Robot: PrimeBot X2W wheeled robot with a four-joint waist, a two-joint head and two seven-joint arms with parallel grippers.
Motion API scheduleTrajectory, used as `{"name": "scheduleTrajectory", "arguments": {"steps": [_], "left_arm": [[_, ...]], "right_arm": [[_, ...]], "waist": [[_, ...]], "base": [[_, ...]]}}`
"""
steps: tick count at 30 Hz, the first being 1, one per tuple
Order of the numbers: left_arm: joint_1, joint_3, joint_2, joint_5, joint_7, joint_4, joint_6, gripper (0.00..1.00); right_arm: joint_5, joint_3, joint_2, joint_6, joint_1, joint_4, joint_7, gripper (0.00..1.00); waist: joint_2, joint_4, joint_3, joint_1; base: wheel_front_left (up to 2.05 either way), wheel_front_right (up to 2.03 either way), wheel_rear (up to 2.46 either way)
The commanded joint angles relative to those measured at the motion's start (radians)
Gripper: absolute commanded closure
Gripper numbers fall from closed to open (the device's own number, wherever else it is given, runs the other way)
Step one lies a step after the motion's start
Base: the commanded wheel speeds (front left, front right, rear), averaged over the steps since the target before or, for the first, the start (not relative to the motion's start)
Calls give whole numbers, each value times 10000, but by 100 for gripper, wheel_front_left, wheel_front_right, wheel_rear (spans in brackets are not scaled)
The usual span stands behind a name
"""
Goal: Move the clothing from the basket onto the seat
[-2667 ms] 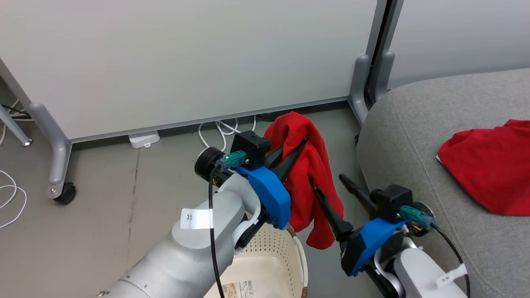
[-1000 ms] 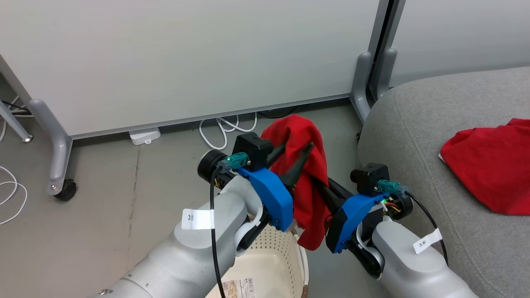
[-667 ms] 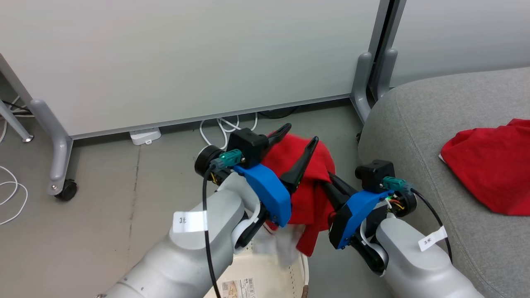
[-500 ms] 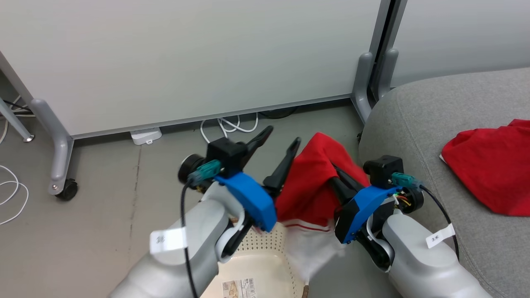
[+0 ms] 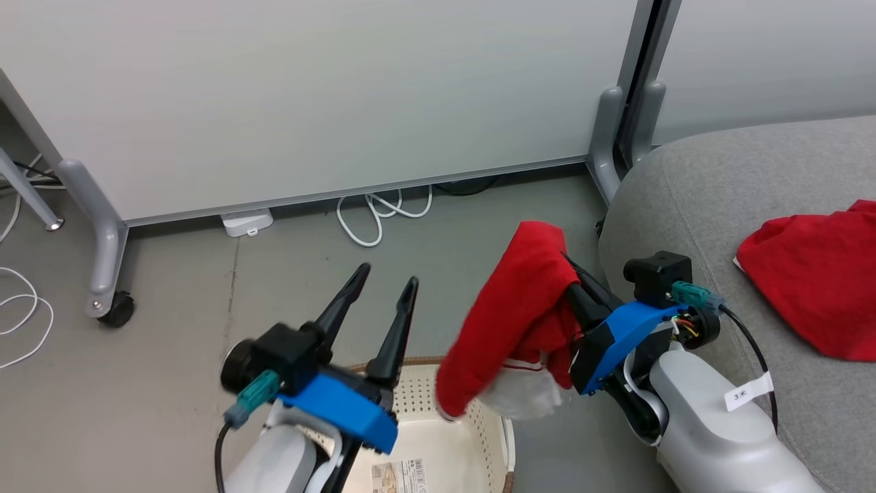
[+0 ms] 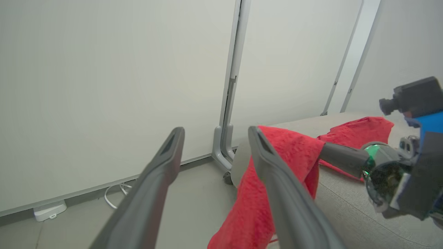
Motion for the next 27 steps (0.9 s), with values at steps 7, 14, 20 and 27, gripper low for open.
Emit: {"name": "scheduleTrajectory", "arguments": {"steps": [7, 14, 20, 27], "left_arm": [[1408, 1129, -78, 1077, -36, -527, -150, 0], [2098, 1444, -92, 1432, -36, -720, -183, 0], [2200, 1489, -99, 1450, -36, -770, -186, 0], [2010, 1467, -52, 1358, -36, -723, -187, 0]], "right_arm": [[-189, -290, -94, 1, 294, -201, -59, 100], [-265, -393, -64, 1, 434, -264, -59, 100], [-328, -480, -108, 1, 488, -328, -58, 100], [-360, -529, -84, 1, 486, -355, -58, 100]], "waist": [[0, 146, 21, 0], [0, 150, -28, 0], [0, 81, 16, 0], [0, -256, 73, 0]], "base": [[0, 0, 0], [0, 0, 0], [0, 0, 0], [0, 0, 0]]}}
